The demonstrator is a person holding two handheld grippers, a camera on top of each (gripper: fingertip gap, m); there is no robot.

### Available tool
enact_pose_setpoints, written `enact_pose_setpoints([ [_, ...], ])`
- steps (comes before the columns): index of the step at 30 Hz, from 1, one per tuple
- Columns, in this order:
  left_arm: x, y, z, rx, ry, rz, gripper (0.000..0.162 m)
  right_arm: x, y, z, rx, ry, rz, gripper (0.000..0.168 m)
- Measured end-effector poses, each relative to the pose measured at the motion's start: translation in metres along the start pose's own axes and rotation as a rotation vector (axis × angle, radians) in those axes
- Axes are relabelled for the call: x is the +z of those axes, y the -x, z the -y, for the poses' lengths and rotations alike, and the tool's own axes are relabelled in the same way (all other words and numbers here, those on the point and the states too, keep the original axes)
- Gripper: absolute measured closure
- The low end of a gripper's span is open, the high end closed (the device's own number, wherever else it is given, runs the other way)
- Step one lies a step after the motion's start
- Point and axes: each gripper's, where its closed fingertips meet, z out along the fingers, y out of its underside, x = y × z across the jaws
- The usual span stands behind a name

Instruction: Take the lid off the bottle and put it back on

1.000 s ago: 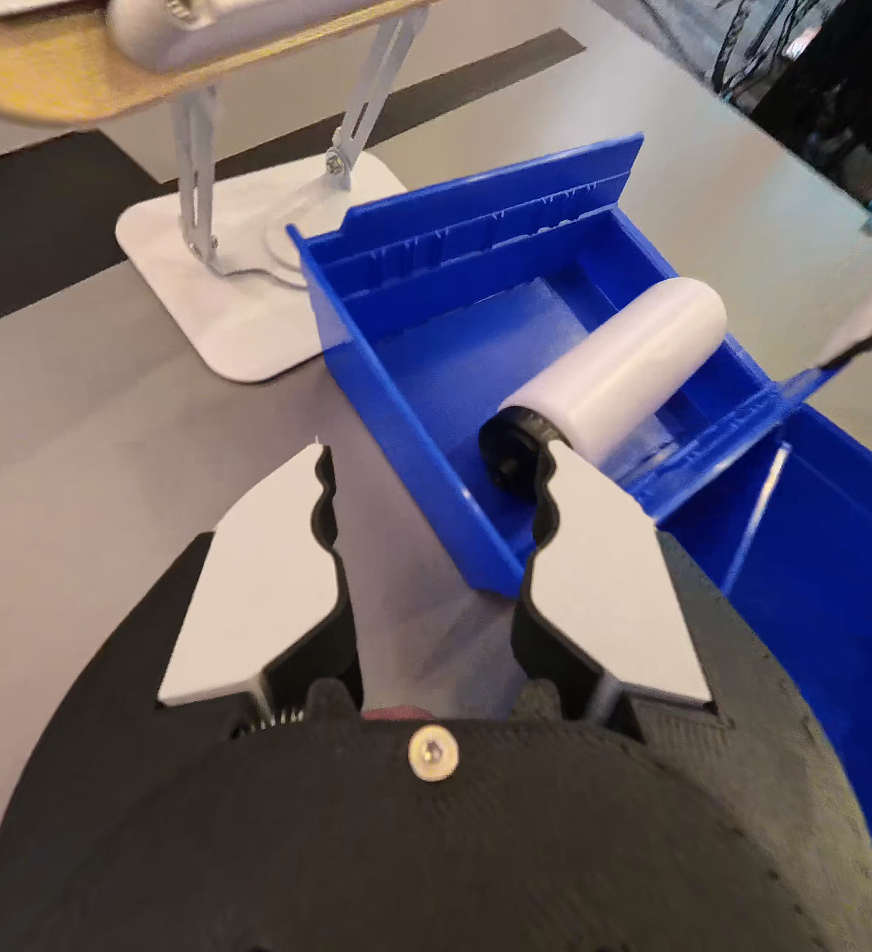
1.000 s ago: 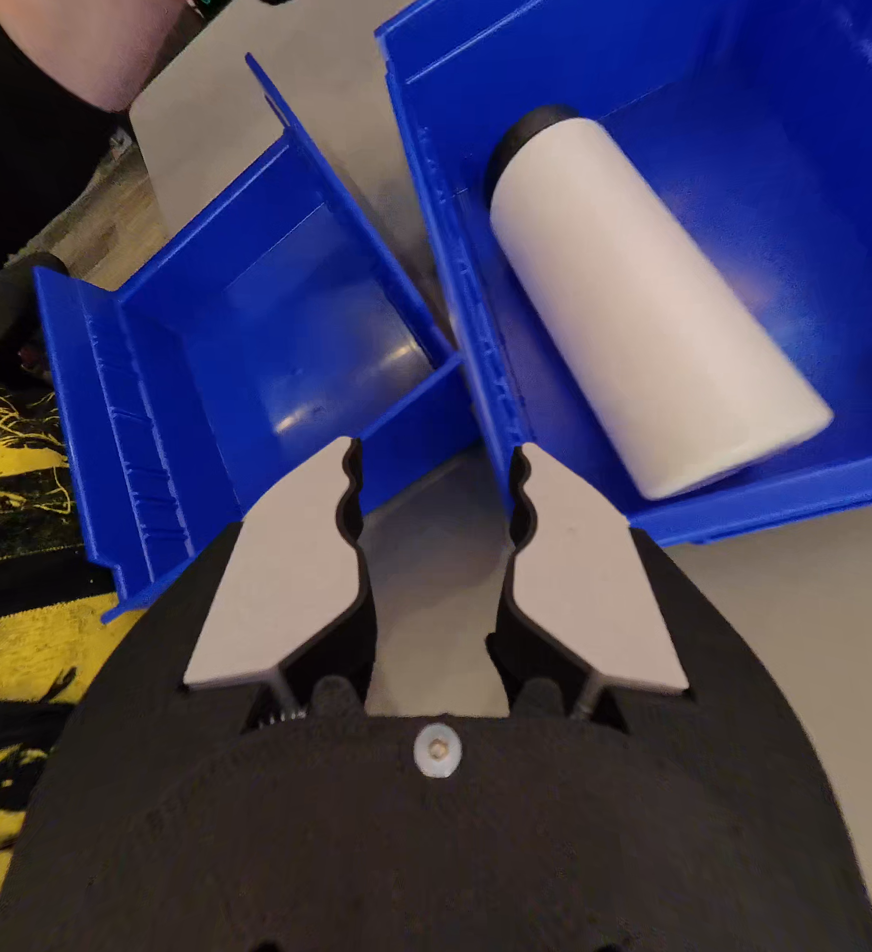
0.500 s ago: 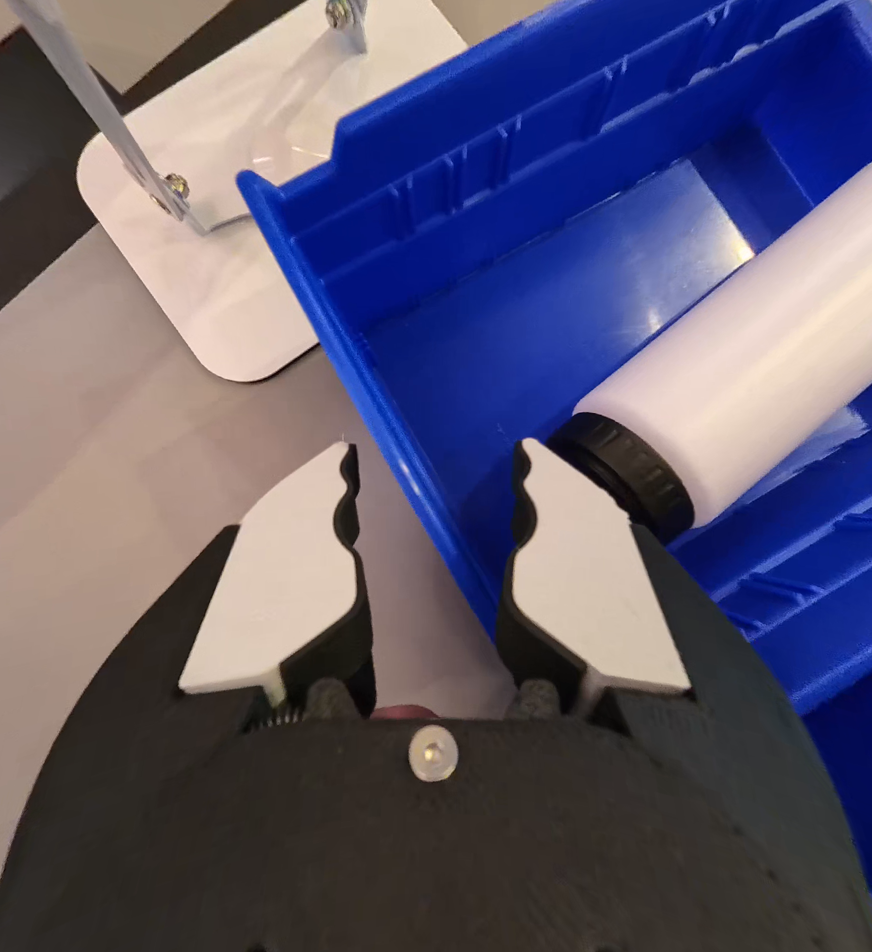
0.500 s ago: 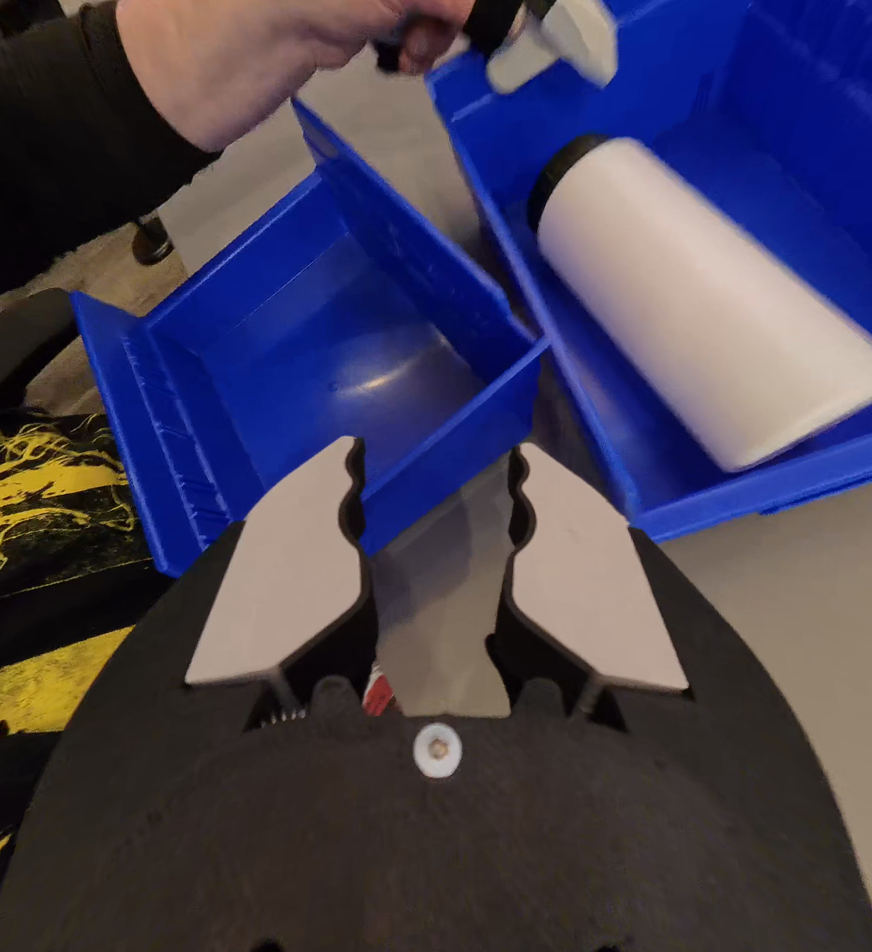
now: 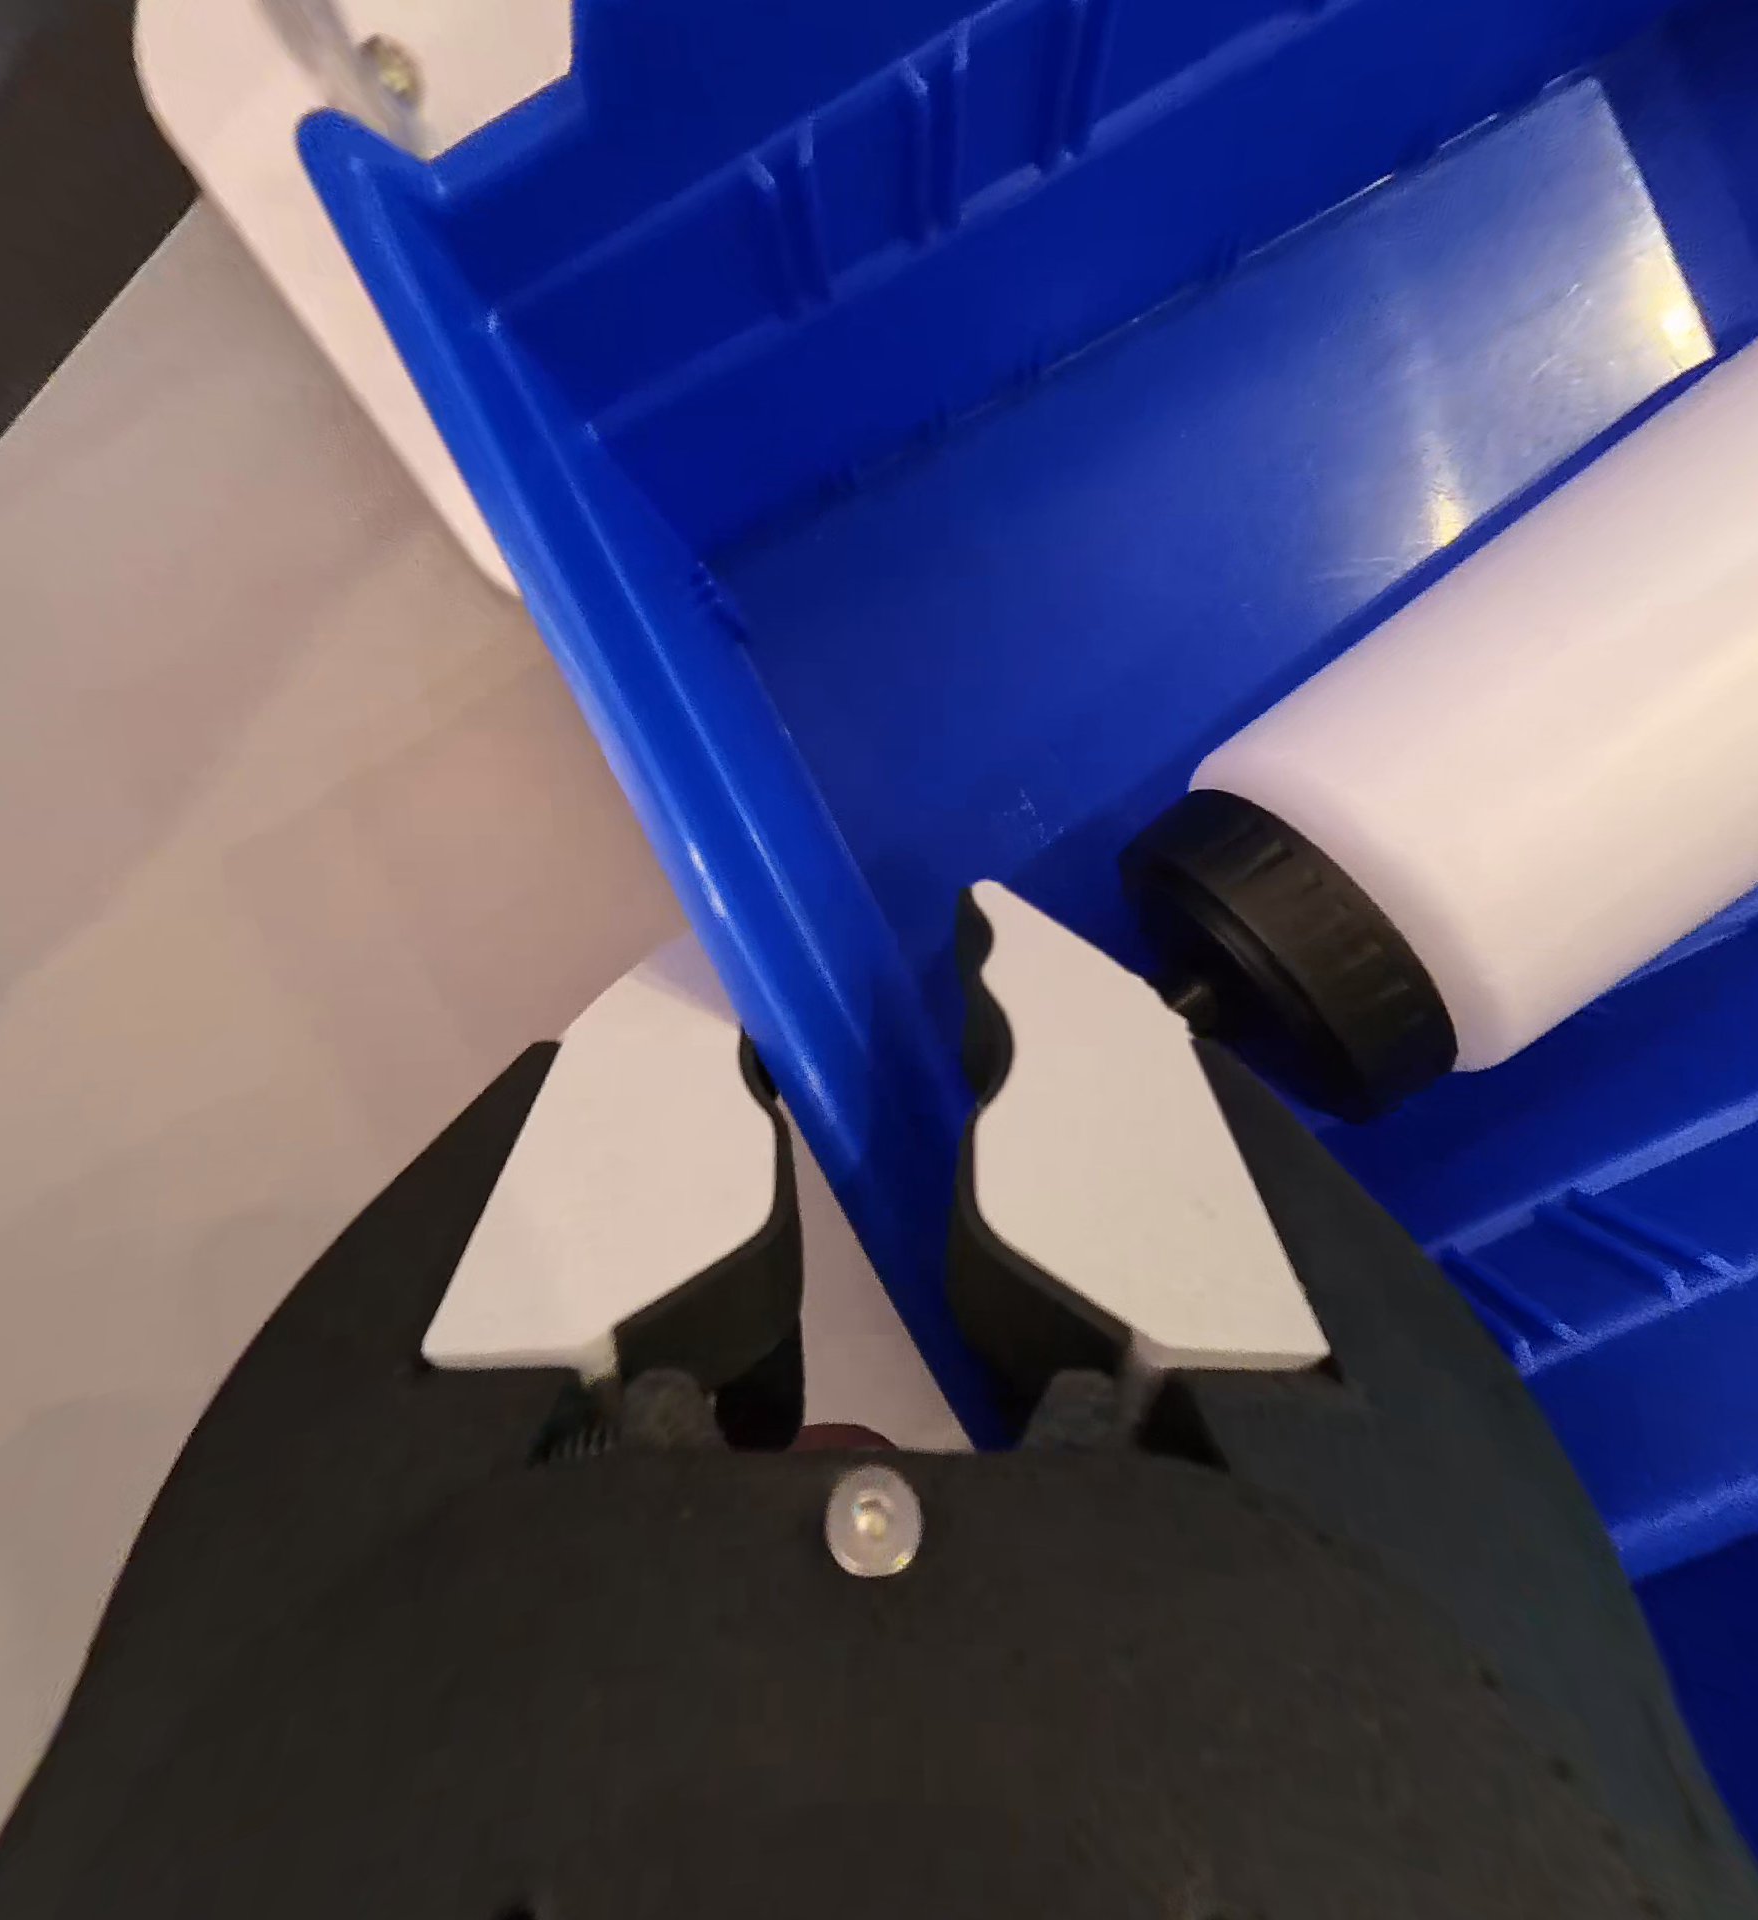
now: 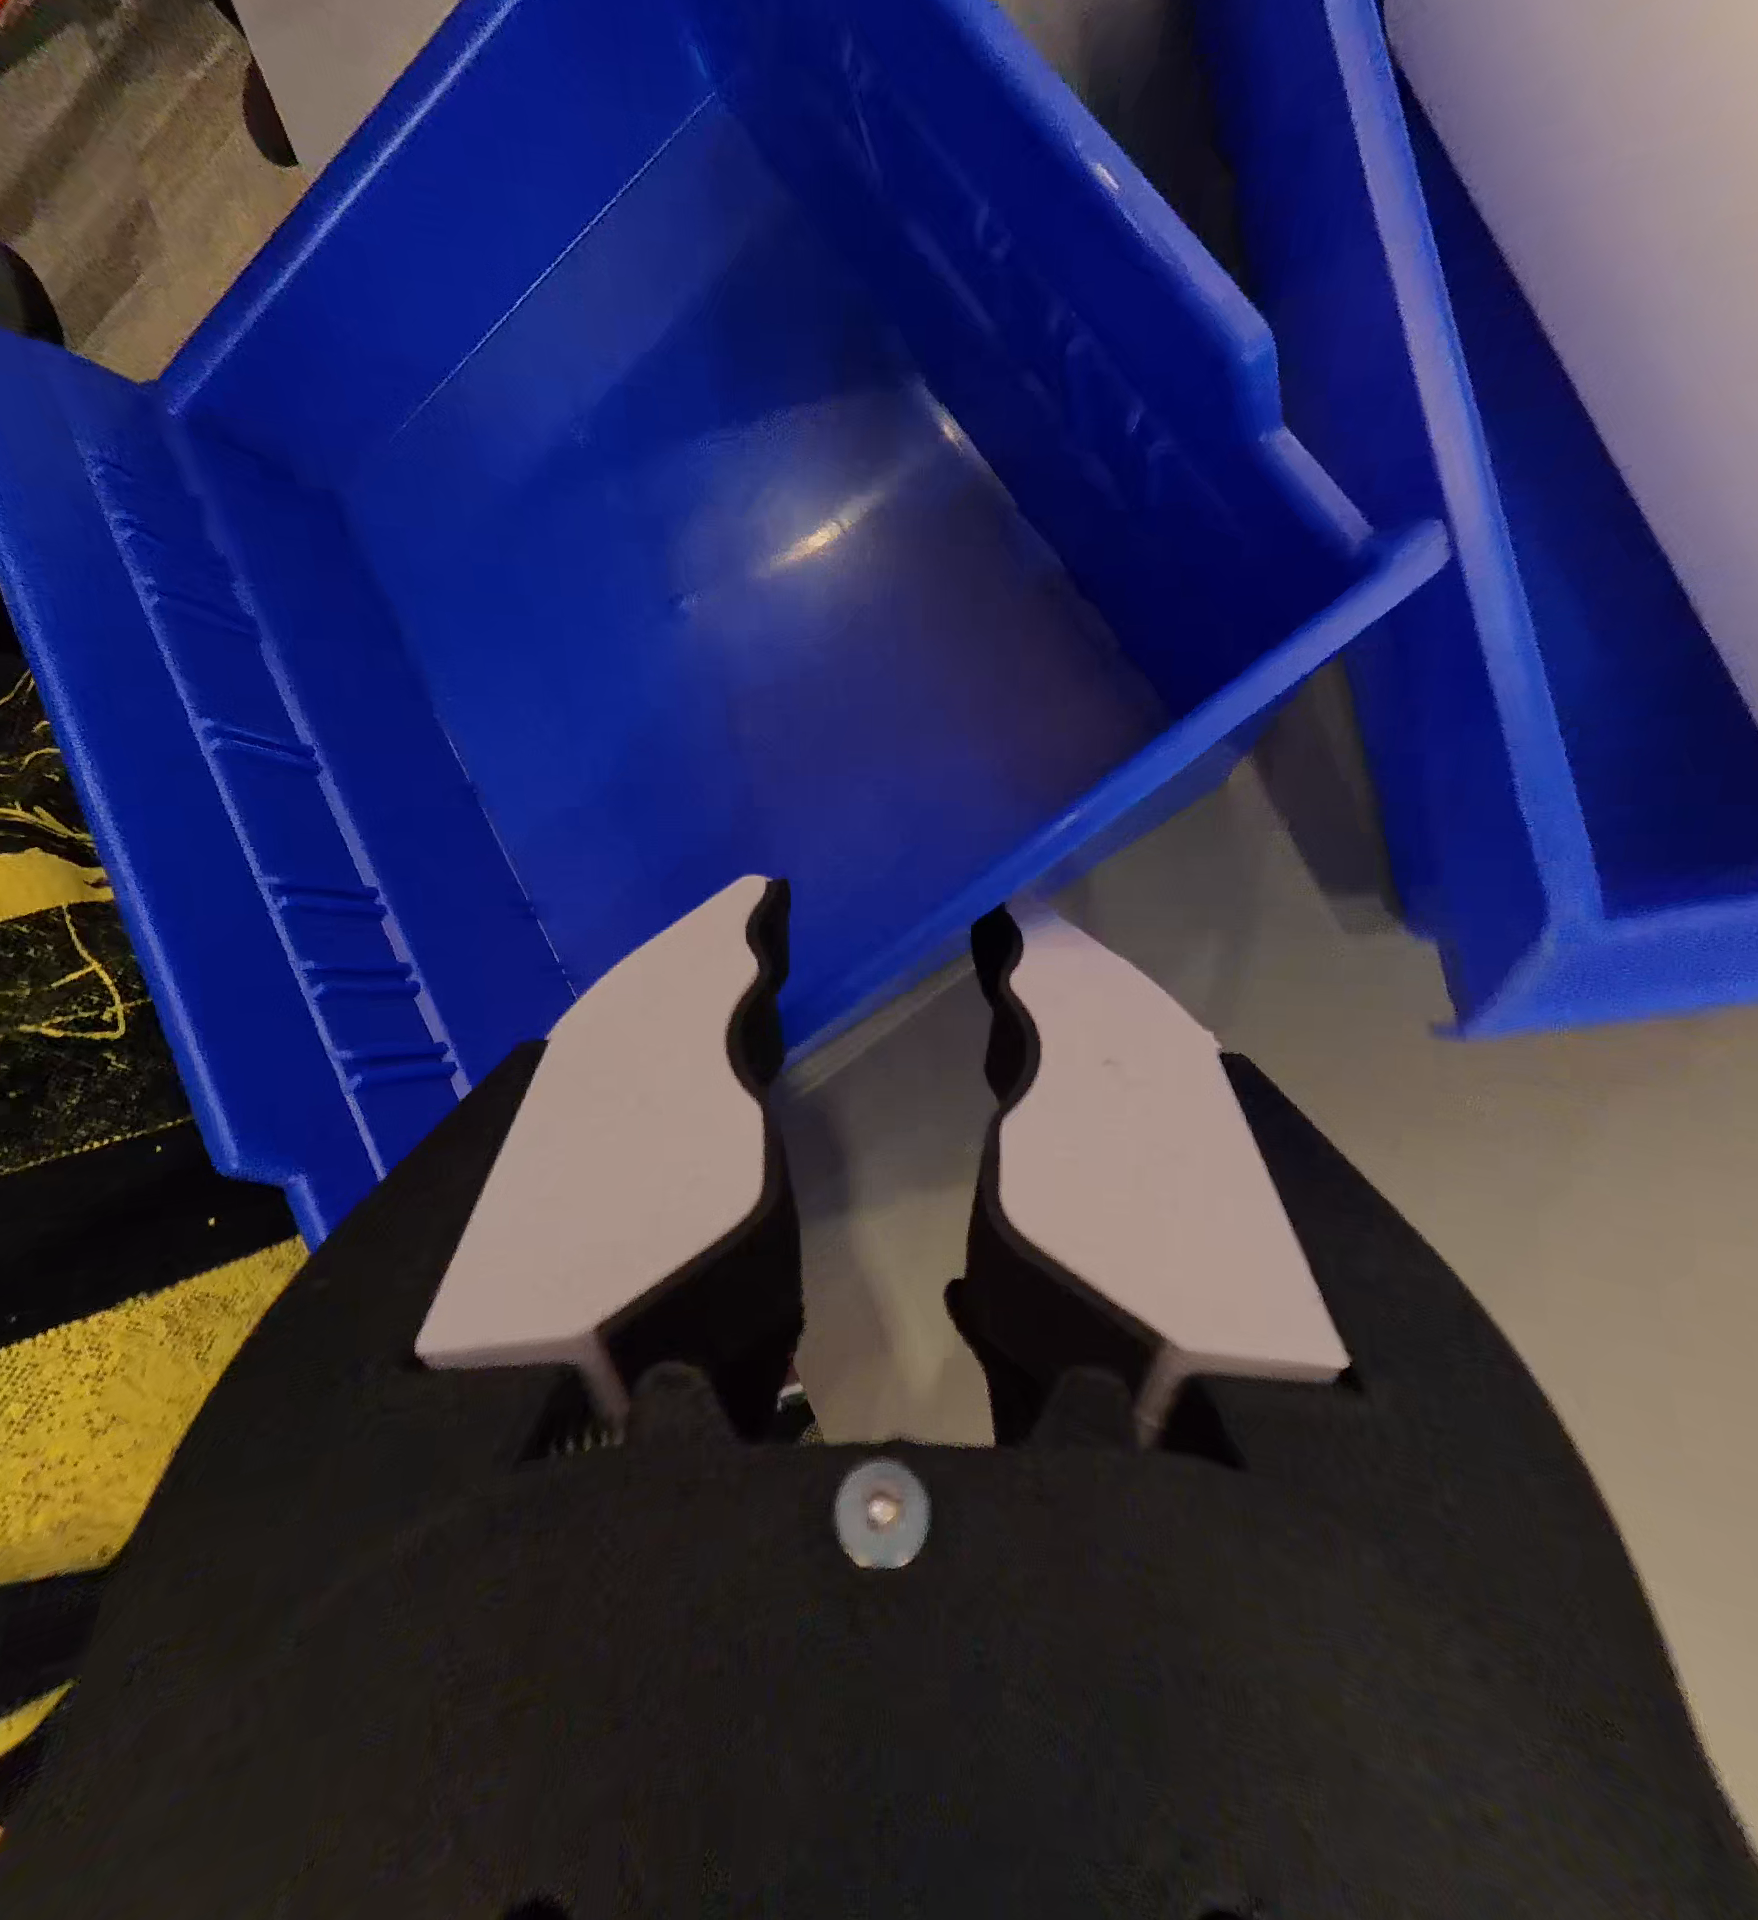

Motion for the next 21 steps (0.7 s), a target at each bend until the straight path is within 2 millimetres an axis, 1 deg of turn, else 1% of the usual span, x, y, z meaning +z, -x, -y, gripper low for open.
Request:
enact_pose_setpoints([
  [4, -0.008, 0.022, -0.017, -0.04, -0.001, 0.019, 0.134, -0.01, -0.01, -0.007, 0.0, 0.02, -0.014, 0.137],
  [6, -0.013, 0.032, -0.027, -0.068, -0.001, 0.017, 0.133, -0.018, -0.019, -0.012, 0.003, 0.036, -0.031, 0.14],
  [8, -0.018, 0.051, -0.039, -0.073, 0.022, 0.061, 0.136, -0.028, -0.032, -0.019, 0.011, 0.058, -0.056, 0.142],
  [12, -0.029, 0.087, -0.064, -0.125, 0.036, 0.078, 0.146, -0.053, -0.065, -0.034, 0.023, 0.102, -0.103, 0.146],
  [15, -0.035, 0.113, -0.081, -0.105, 0.066, 0.076, 0.148, -0.077, -0.1, -0.048, 0.02, 0.171, -0.166, 0.151],
  [17, -0.038, 0.131, -0.091, -0.03, 0.118, 0.085, 0.145, -0.094, -0.126, -0.056, 0.014, 0.237, -0.208, 0.153],
  [19, -0.043, 0.153, -0.104, 0.03, 0.225, 0.112, 0.144, -0.111, -0.156, -0.063, -0.008, 0.313, -0.262, 0.156],
  [20, -0.045, 0.162, -0.107, 0.088, 0.26, 0.117, 0.143, -0.119, -0.173, -0.066, -0.01, 0.349, -0.292, 0.157],
  [21, -0.045, 0.168, -0.108, 0.104, 0.28, 0.099, 0.143, -0.127, -0.188, -0.067, -0.004, 0.383, -0.311, 0.158],
])
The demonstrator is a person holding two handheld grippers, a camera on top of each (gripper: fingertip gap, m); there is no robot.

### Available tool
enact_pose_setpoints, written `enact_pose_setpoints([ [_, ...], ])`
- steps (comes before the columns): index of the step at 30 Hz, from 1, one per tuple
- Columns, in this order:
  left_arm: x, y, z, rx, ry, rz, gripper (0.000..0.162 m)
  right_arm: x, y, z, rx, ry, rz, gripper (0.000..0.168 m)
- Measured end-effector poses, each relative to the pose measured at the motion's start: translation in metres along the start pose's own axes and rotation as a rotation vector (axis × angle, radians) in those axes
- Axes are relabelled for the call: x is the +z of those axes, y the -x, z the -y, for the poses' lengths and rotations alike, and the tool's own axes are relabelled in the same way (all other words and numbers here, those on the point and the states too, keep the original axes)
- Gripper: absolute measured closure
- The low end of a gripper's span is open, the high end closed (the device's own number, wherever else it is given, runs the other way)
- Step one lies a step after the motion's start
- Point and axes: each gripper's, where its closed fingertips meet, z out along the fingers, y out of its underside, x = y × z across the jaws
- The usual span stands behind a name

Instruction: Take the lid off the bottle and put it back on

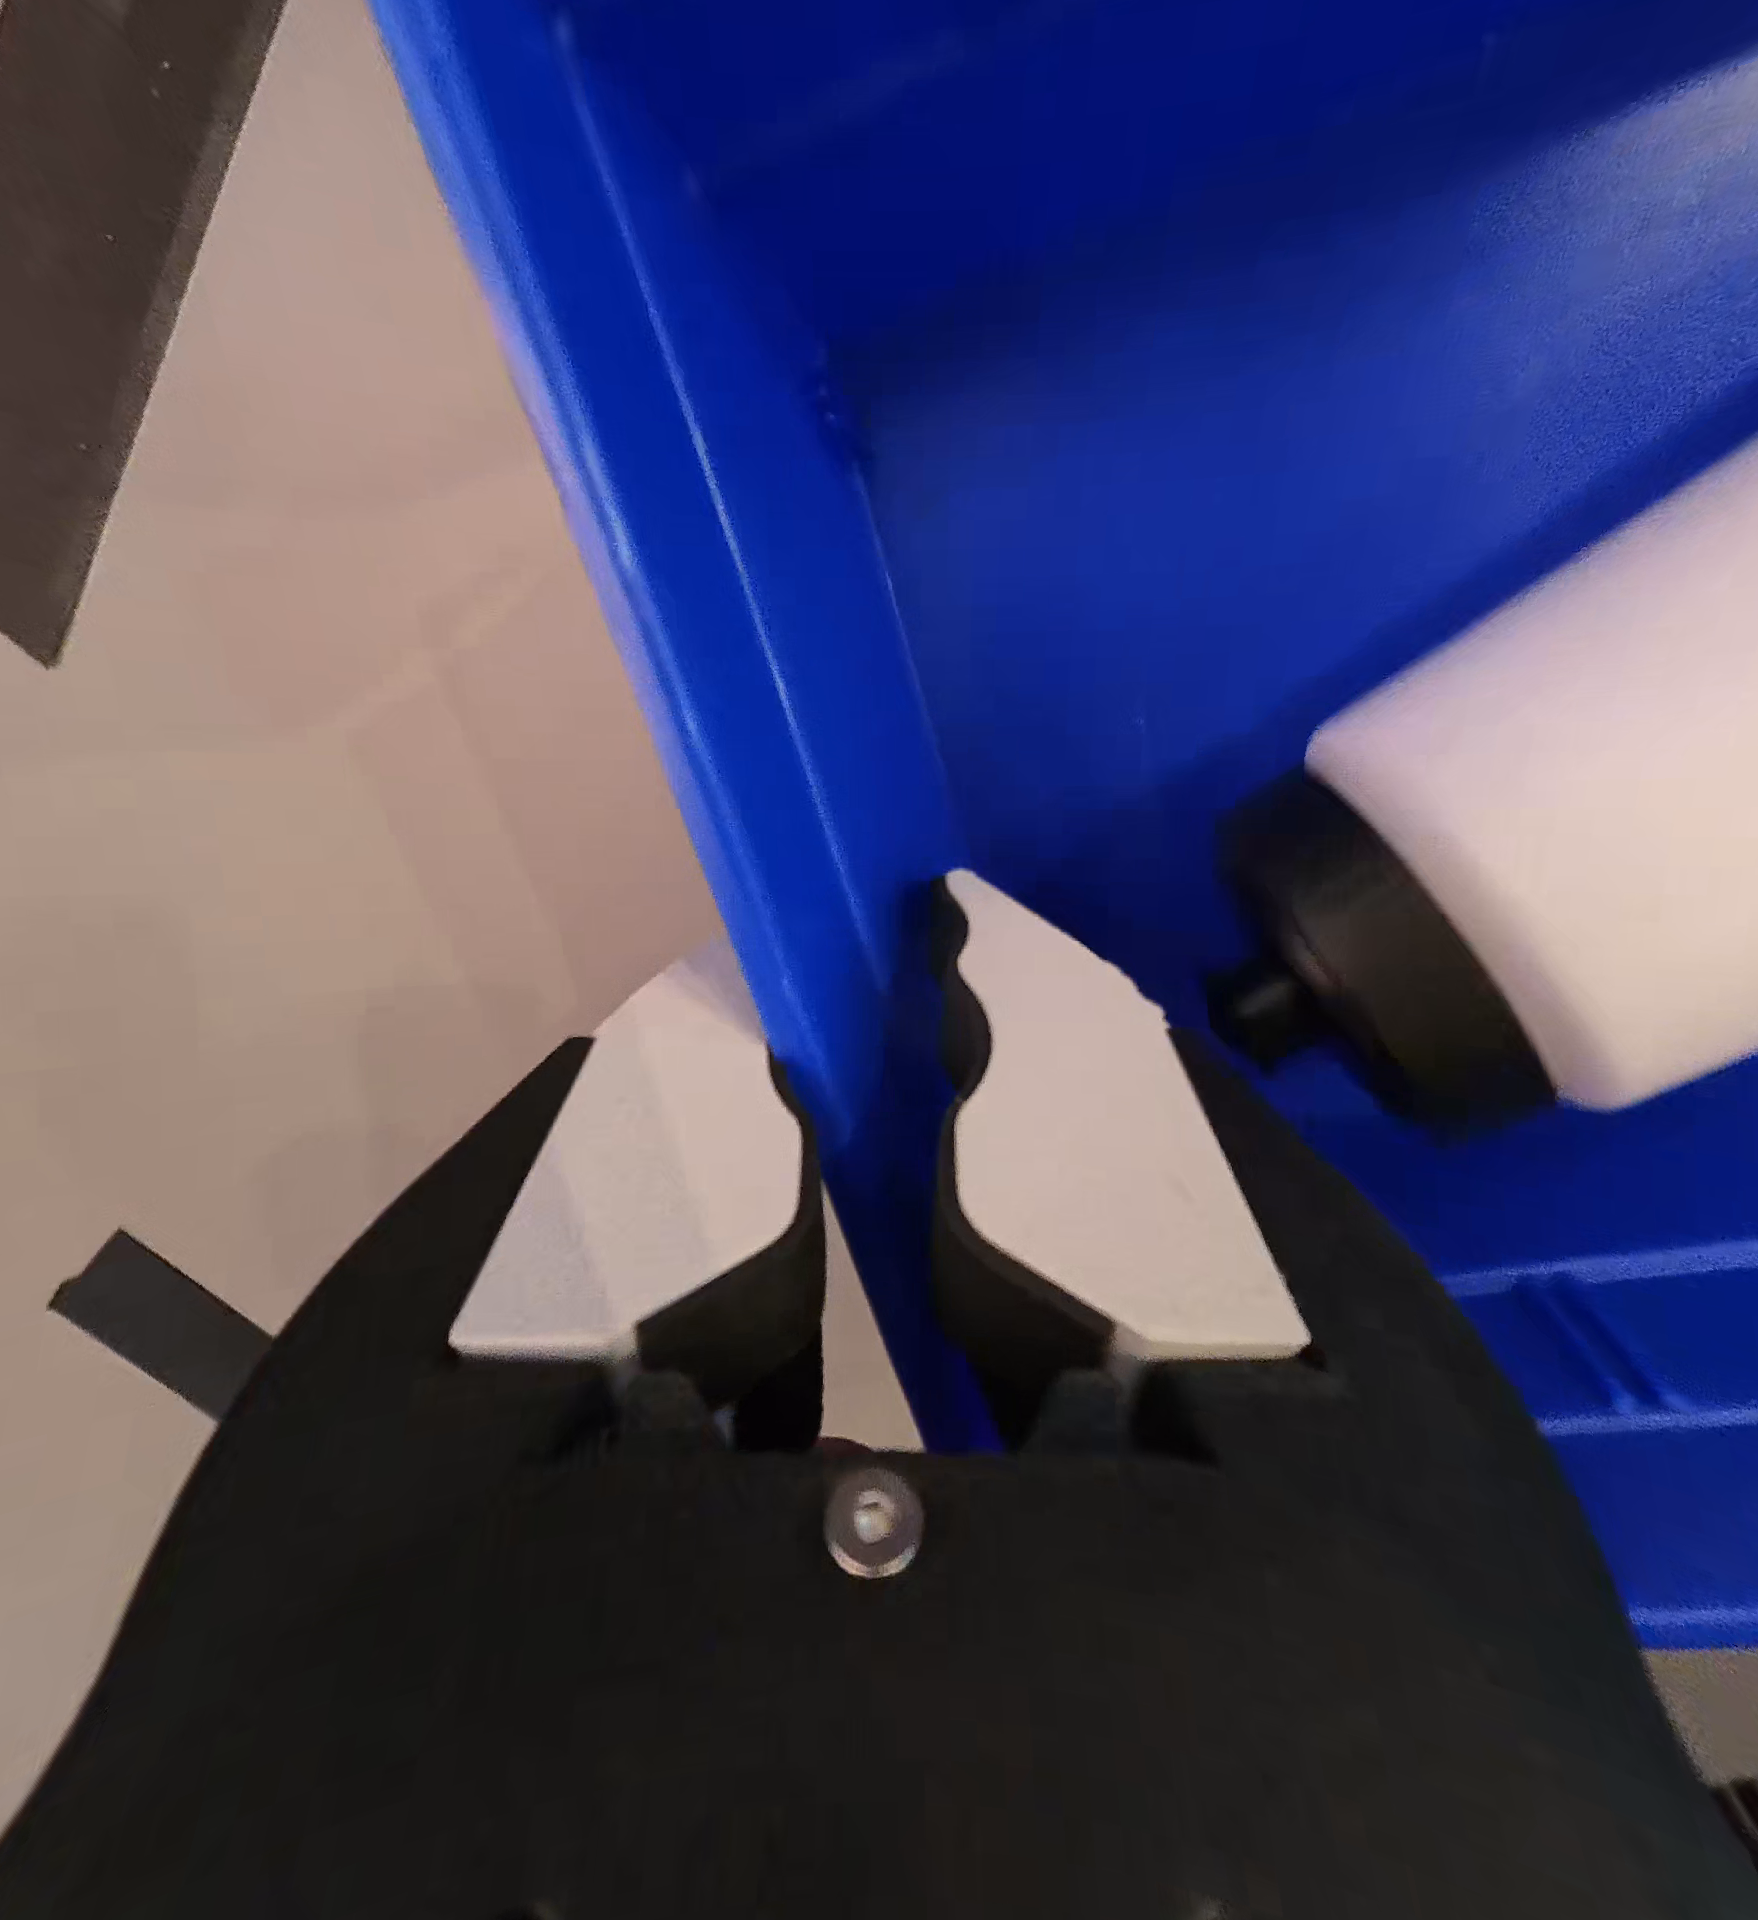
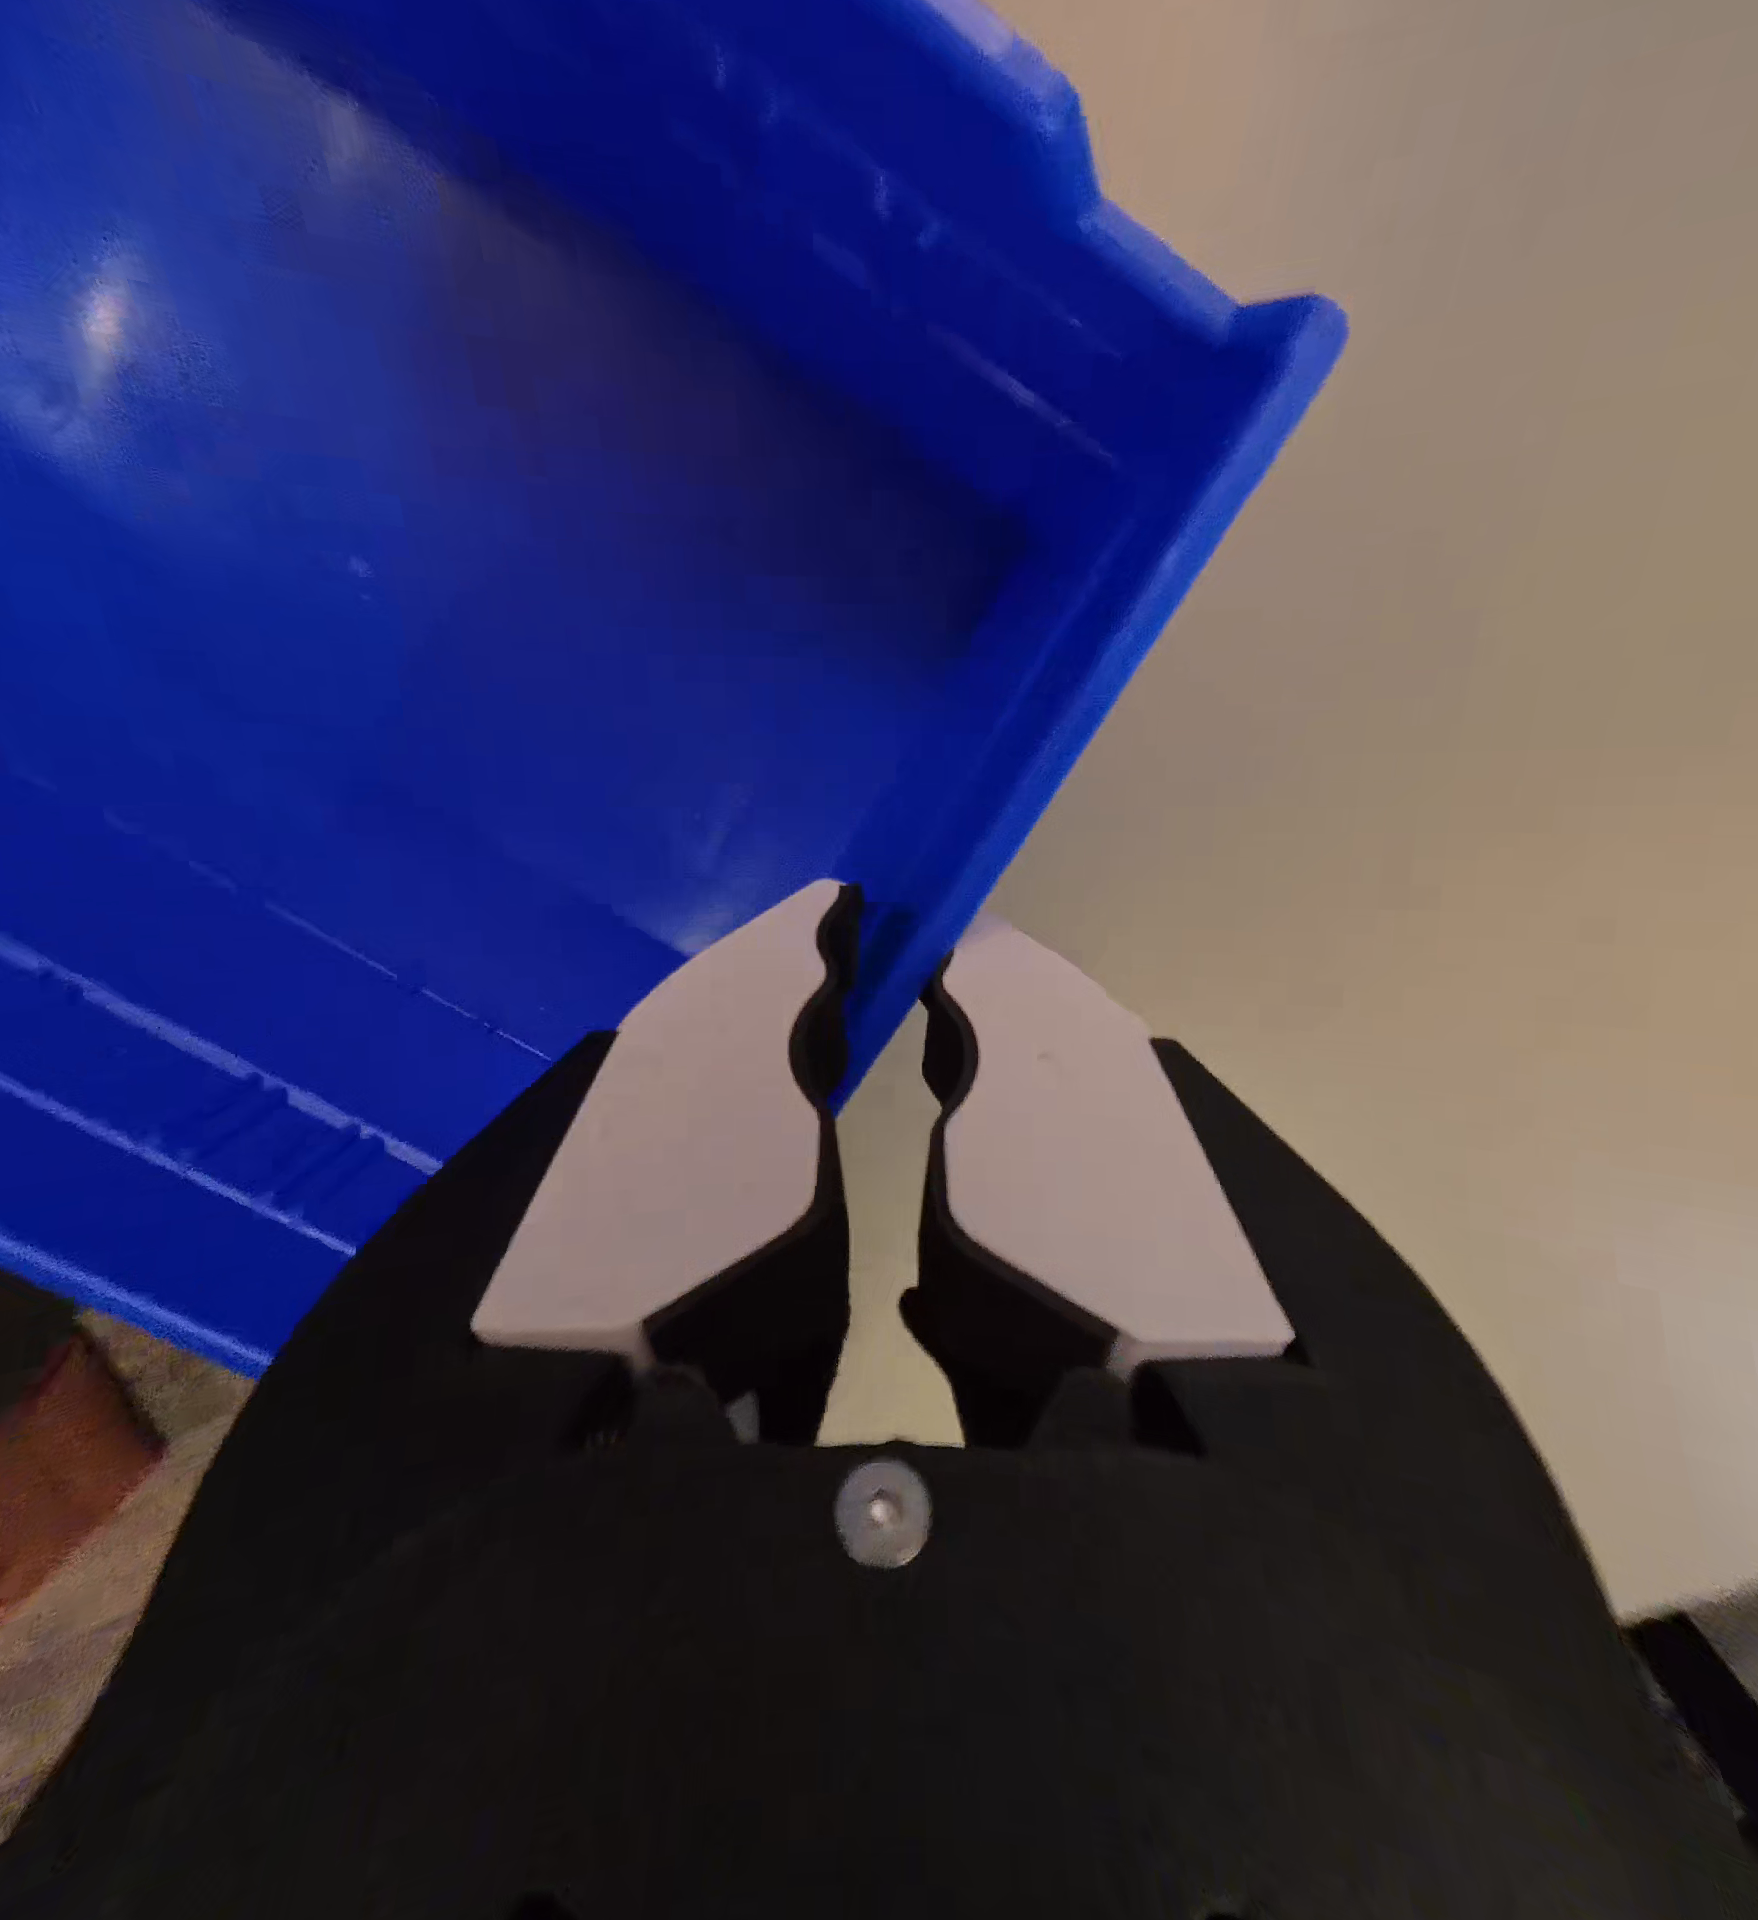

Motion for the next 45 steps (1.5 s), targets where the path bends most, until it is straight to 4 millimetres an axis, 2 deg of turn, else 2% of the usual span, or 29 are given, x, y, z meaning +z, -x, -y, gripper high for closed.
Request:
enact_pose_setpoints([
  [4, 0.007, 0.034, 0.004, 0.08, 0.058, 0.044, 0.138, -0.003, -0.071, 0.002, -0.012, 0.07, -0.068, 0.158],
  [9, 0.018, 0.074, 0.022, 0.118, 0.1, 0.084, 0.133, -0.006, -0.161, 0.013, -0.022, 0.201, -0.189, 0.154],
  [15, 0.031, 0.113, 0.05, 0.206, 0.146, 0.149, 0.126, -0.003, -0.254, 0.051, -0.08, 0.288, -0.35, 0.145],
  [20, 0.042, 0.142, 0.078, 0.272, 0.157, 0.221, 0.12, 0.001, -0.308, 0.088, -0.093, 0.32, -0.426, 0.143],
  [27, 0.053, 0.167, 0.11, 0.379, 0.151, 0.261, 0.115, 0.007, -0.359, 0.123, -0.089, 0.32, -0.521, 0.137],
  [29, 0.055, 0.171, 0.118, 0.416, 0.138, 0.273, 0.114, 0.008, -0.363, 0.125, -0.085, 0.34, -0.5, 0.137],
  [33, 0.058, 0.179, 0.13, 0.448, 0.137, 0.291, 0.114, 0.009, -0.38, 0.138, -0.078, 0.314, -0.566, 0.135],
  [40, 0.063, 0.187, 0.144, 0.497, 0.128, 0.318, 0.111, 0.011, -0.4, 0.146, -0.026, 0.301, -0.577, 0.131],
  [45, 0.066, 0.192, 0.154, 0.523, 0.129, 0.331, 0.108, 0.011, -0.404, 0.148, -0.022, 0.302, -0.583, 0.133],
])
